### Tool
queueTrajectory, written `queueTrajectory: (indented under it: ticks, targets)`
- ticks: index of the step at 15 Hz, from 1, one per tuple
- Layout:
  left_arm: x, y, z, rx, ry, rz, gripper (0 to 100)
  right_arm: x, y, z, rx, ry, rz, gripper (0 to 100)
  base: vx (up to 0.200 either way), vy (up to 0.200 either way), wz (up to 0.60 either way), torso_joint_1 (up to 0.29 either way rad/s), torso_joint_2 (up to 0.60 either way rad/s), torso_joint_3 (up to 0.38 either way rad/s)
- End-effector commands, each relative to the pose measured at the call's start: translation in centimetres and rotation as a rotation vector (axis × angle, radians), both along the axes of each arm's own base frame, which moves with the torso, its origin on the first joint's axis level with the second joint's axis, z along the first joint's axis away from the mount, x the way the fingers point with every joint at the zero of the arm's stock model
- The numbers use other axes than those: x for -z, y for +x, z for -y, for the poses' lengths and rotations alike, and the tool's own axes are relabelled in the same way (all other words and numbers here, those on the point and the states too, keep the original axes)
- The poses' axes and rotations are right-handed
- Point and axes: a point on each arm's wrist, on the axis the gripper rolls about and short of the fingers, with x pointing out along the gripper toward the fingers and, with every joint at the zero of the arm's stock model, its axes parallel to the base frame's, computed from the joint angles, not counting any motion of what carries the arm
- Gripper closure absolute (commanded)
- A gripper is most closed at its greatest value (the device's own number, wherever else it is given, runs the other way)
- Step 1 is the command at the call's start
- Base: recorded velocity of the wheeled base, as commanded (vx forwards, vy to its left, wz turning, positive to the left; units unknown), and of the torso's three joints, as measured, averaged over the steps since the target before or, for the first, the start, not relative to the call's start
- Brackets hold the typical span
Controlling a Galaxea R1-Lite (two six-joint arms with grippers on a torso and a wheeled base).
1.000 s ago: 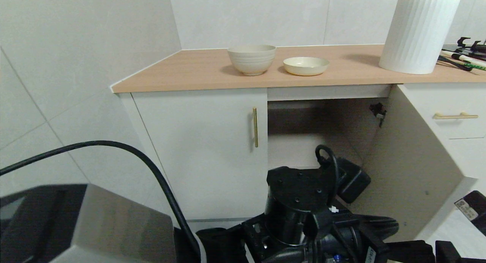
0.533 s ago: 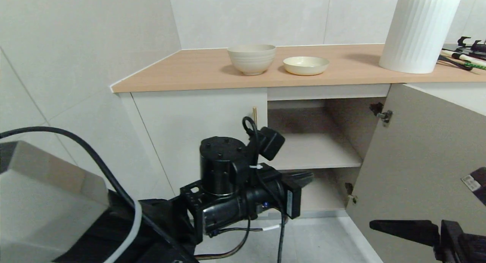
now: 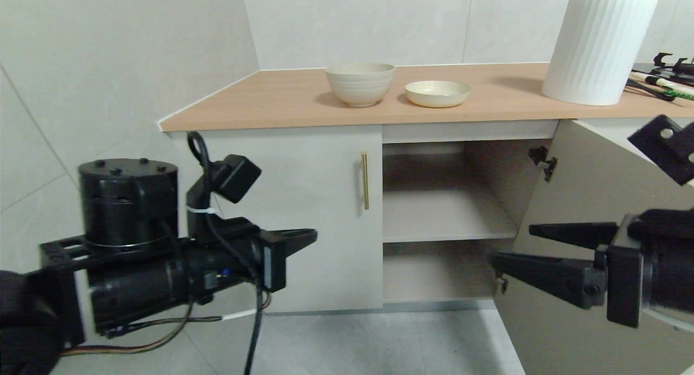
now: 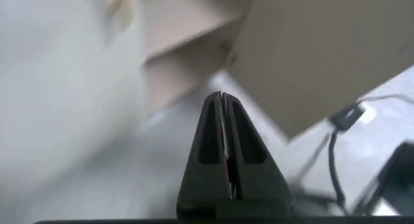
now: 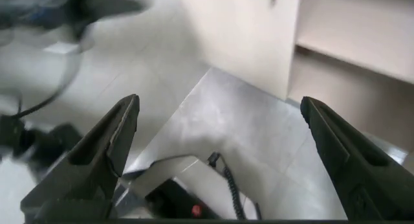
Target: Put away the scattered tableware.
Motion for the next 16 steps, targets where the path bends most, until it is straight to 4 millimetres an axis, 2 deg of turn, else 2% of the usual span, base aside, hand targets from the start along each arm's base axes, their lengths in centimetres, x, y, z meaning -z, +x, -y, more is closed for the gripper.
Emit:
queueTrajectory:
  ticks: [1, 4, 5, 8, 16]
  targets:
    - [-4.0, -3.5, -3.9, -0.080, -0.027, 0.068, 100, -1.5, 2.4, -1.7, 0.035, -0.027, -0.030, 0, 0.000, 0.000, 0.00, 0.000, 0.00, 0.000]
    - [-4.1, -3.4, -4.6, -0.118, -0.023, 0.053, 100, -1.0, 3.8, -1.2, 0.125, -0.035, -0.050, 0, 0.000, 0.000, 0.00, 0.000, 0.00, 0.000]
    - [-4.0, -3.2, -4.6, -0.123, -0.018, 0.045, 0, -1.0, 3.9, -1.1, 0.137, -0.030, -0.056, 0, 0.000, 0.000, 0.00, 0.000, 0.00, 0.000]
    - [-4.1, -2.8, -4.4, -0.126, -0.029, 0.044, 0, -1.3, 3.8, -0.7, 0.157, -0.007, -0.061, 0, 0.000, 0.000, 0.00, 0.000, 0.00, 0.000]
    - [-5.2, -3.3, -4.7, -0.135, -0.047, 0.087, 0, -1.4, 4.0, -0.3, 0.192, -0.024, -0.074, 0, 0.000, 0.000, 0.00, 0.000, 0.00, 0.000]
